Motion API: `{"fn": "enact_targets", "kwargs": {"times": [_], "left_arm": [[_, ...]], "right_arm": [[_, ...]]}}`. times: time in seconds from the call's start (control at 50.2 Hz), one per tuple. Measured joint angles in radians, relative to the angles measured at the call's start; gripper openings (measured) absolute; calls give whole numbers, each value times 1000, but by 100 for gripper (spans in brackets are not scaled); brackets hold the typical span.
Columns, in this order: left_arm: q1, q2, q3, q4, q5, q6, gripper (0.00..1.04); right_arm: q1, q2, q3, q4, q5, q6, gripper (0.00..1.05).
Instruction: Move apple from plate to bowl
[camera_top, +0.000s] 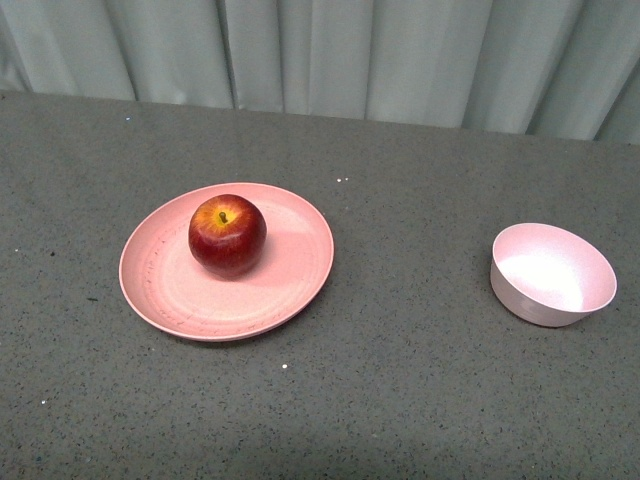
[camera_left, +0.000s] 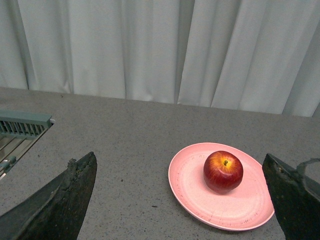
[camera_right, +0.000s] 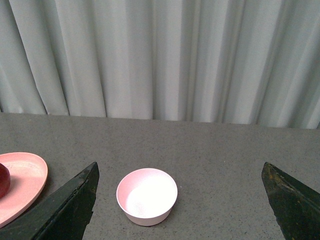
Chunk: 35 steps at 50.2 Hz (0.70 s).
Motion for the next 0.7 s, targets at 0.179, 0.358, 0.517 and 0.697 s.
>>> {"fn": "enact_targets", "kwargs": {"times": [0.179, 0.358, 0.517, 0.697], "left_arm": [[0, 0, 0, 0, 0, 0, 98], [0, 0, 0, 0, 0, 0, 98], [0, 0, 0, 0, 0, 0, 98], [0, 0, 0, 0, 0, 0, 98]], "right_arm": [[0, 0, 0, 0, 0, 0, 95], [0, 0, 0, 0, 0, 0, 95], [0, 0, 0, 0, 0, 0, 95], [0, 0, 0, 0, 0, 0, 95]]}}
